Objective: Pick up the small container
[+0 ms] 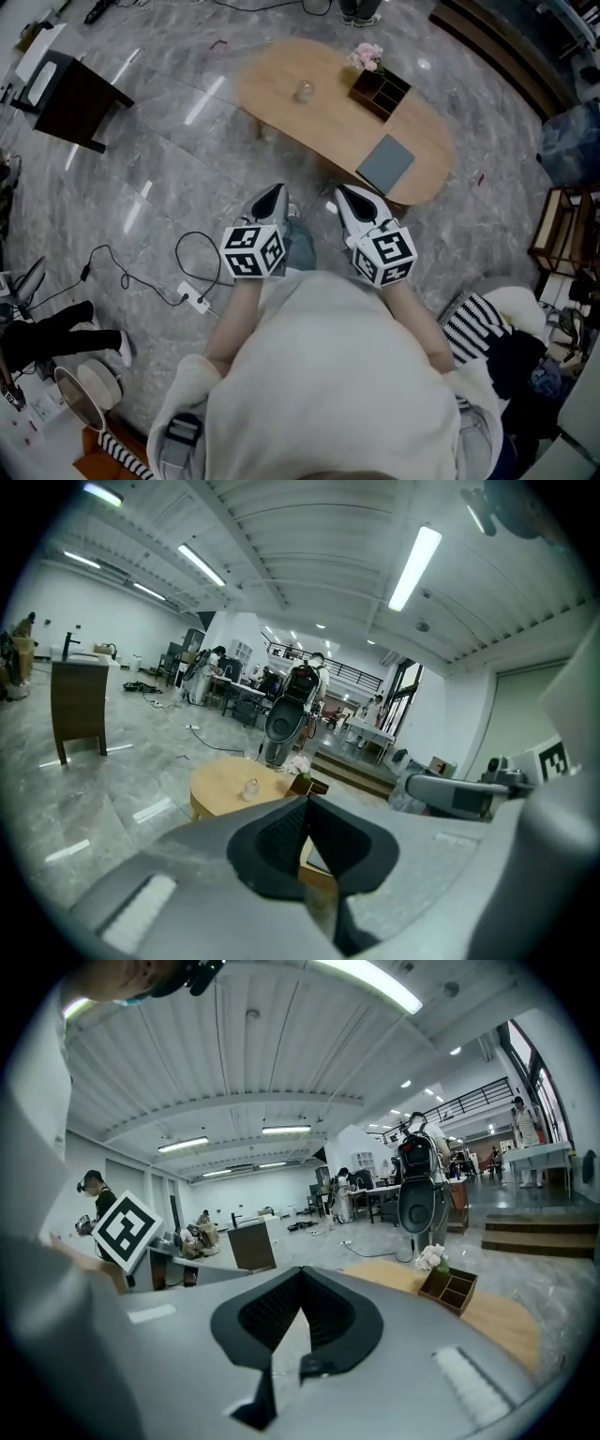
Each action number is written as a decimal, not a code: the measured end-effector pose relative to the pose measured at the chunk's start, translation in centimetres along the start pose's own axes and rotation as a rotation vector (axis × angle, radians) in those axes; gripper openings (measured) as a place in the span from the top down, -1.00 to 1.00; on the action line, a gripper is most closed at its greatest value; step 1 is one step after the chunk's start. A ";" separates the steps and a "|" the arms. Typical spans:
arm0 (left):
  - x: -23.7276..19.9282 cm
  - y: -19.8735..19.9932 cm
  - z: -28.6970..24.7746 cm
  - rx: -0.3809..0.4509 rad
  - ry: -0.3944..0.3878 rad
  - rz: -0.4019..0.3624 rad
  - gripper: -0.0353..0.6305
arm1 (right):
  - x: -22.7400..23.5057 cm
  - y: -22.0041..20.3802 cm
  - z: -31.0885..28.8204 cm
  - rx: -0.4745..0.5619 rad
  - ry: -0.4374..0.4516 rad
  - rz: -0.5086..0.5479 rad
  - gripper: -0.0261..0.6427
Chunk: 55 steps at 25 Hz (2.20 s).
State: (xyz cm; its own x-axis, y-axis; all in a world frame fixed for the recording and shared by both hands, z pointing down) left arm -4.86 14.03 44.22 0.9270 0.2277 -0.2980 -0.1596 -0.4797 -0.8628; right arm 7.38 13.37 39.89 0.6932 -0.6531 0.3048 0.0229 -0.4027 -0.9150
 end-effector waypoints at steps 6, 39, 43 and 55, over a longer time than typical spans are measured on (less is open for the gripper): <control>-4.3 3.9 -4.7 -0.030 -0.032 -0.021 0.89 | 2.1 3.7 -6.4 0.005 -0.048 0.027 0.93; -17.8 8.0 -24.8 -0.201 -0.178 -0.070 0.89 | 11.6 5.0 -24.0 -0.084 -0.262 -0.062 0.93; -18.5 6.1 -28.2 -0.227 -0.167 -0.068 0.89 | 14.3 3.6 -25.6 -0.112 -0.270 -0.070 0.93; -22.7 -1.2 -39.6 -0.368 -0.096 -0.117 0.88 | 22.1 -2.2 -32.2 -0.228 -0.251 -0.111 0.93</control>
State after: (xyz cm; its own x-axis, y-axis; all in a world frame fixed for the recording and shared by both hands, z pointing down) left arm -12.29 -24.11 68.17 0.8930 0.3686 -0.2583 0.0935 -0.7132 -0.6947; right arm -0.54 -20.78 57.17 0.8518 -0.4304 0.2987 -0.0336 -0.6138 -0.7887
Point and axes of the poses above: the fingertips, and each gripper's own axes: z backward along the fingers, x to its right, y out of its top, the point moved 1 cm from there along z, backward along the fingers, and after that the axes turned 5 degrees about -z, right-handed, at the moved point
